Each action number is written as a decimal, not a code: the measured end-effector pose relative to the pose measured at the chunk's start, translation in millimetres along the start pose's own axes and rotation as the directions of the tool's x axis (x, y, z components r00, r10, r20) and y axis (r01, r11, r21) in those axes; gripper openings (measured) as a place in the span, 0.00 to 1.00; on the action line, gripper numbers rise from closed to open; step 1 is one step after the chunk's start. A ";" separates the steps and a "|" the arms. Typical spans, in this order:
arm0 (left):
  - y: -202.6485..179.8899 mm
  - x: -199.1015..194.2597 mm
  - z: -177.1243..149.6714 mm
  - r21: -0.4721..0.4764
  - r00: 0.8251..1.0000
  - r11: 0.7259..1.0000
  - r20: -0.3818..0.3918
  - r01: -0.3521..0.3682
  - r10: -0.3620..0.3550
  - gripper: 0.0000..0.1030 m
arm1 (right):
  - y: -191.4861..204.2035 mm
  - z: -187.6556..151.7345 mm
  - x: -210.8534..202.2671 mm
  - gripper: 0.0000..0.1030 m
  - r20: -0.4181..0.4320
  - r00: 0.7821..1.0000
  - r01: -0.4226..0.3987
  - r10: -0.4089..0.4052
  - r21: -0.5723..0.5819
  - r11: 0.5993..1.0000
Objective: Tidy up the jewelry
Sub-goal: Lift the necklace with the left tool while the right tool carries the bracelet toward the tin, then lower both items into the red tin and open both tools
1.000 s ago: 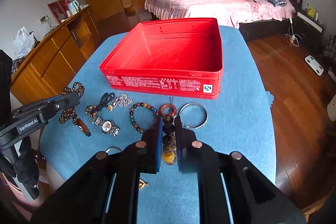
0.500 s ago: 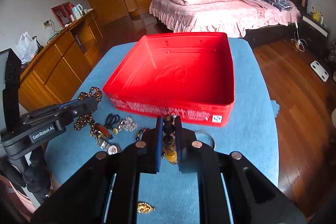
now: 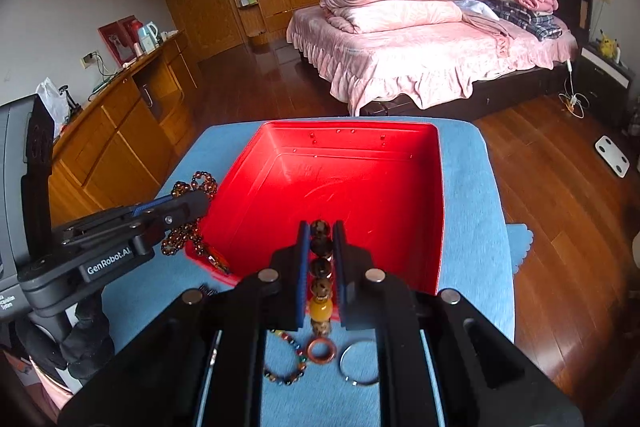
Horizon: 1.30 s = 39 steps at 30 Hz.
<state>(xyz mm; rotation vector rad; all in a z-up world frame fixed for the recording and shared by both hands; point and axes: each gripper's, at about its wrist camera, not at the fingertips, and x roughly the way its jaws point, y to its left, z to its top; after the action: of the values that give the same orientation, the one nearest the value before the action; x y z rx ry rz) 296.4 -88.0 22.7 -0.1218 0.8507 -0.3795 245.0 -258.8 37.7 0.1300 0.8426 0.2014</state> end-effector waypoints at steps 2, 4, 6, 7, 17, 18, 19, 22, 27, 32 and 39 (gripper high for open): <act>1.7 15.7 4.3 0.000 1.000 1.000 -0.016 -0.007 0.007 0.18 | -5.5 6.1 10.1 0.10 -0.006 1.000 -0.008 0.008 0.007 1.000; 5.1 33.0 8.3 -0.007 0.999 1.000 -0.042 -0.017 0.017 0.18 | -11.3 12.1 20.1 0.10 -0.017 1.000 -0.010 0.010 0.015 1.000; 8.0 46.1 11.0 -0.013 0.998 1.000 -0.063 -0.024 0.023 0.18 | -16.4 16.8 32.2 0.10 -0.032 0.999 -0.005 0.006 0.019 1.000; 9.5 54.5 11.9 -0.018 0.997 0.999 -0.077 -0.028 0.027 0.18 | -19.0 18.4 38.5 0.10 -0.042 0.999 -0.003 0.004 0.025 1.000; 23.3 87.0 5.8 -0.037 0.988 0.997 -0.146 -0.060 0.054 0.19 | -29.6 13.1 84.6 0.12 -0.134 0.991 0.019 -0.009 0.070 0.997; 24.8 87.4 6.7 -0.038 0.987 0.997 -0.148 -0.063 0.057 0.20 | -30.0 11.5 86.3 0.13 -0.140 0.990 0.023 -0.013 0.073 0.997; 25.2 86.6 7.0 -0.036 0.987 0.997 -0.147 -0.069 0.063 0.20 | -29.9 10.1 87.2 0.14 -0.143 0.989 0.032 -0.021 0.076 0.997; 27.1 83.5 6.1 -0.038 0.986 0.997 -0.151 -0.072 0.065 0.25 | -28.6 6.5 86.7 0.19 -0.147 0.989 0.046 -0.035 0.074 0.996; 24.8 67.1 6.7 -0.014 0.990 0.996 -0.113 -0.083 0.081 0.36 | -26.3 -1.3 79.4 0.25 -0.128 0.990 0.065 -0.057 0.054 0.996; 27.9 45.6 1.0 -0.009 0.992 0.994 -0.073 -0.108 0.107 0.38 | -21.5 -8.8 64.9 0.31 -0.098 0.993 0.070 -0.065 0.043 0.997; 37.1 25.6 -13.7 -0.038 0.988 0.989 -0.061 -0.142 0.139 0.39 | -18.7 -22.2 49.0 0.31 -0.091 0.994 0.062 -0.057 0.061 0.996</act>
<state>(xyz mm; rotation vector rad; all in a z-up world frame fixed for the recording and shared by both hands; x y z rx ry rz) 311.7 -62.6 -14.0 -0.0900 0.9194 -0.2336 262.4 -265.1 -16.1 0.1560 0.9409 0.1252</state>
